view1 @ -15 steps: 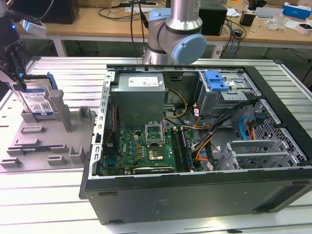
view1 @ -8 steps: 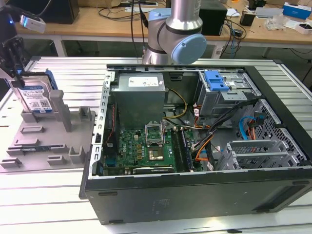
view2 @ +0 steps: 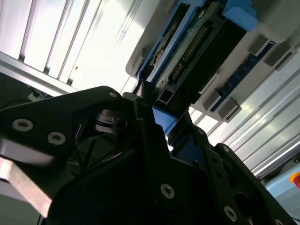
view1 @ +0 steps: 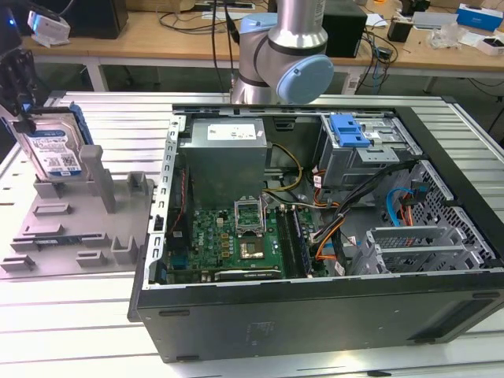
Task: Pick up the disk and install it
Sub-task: 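Pick up the disk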
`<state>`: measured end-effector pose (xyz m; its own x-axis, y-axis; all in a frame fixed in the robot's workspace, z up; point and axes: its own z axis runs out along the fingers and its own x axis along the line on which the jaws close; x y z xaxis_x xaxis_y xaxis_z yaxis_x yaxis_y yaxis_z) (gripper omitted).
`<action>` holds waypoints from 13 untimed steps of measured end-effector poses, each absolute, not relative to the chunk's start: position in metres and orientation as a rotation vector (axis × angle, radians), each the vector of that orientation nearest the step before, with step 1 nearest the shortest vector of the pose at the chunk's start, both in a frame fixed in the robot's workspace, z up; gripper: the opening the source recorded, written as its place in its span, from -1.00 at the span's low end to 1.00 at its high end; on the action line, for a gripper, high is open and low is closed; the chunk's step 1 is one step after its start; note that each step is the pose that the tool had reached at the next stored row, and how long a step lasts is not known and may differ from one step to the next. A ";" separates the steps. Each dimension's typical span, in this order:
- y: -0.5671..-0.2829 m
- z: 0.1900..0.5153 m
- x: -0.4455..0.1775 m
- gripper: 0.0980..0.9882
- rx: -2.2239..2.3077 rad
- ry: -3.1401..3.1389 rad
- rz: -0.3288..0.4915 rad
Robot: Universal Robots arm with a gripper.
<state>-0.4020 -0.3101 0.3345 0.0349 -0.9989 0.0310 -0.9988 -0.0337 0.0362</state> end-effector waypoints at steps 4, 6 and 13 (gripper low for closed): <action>-0.310 0.352 -0.402 -0.39 2.225 -2.150 -0.004; -0.310 0.361 -0.402 -0.39 2.225 -2.150 -0.004; -0.310 0.379 -0.401 -0.39 2.225 -2.150 -0.004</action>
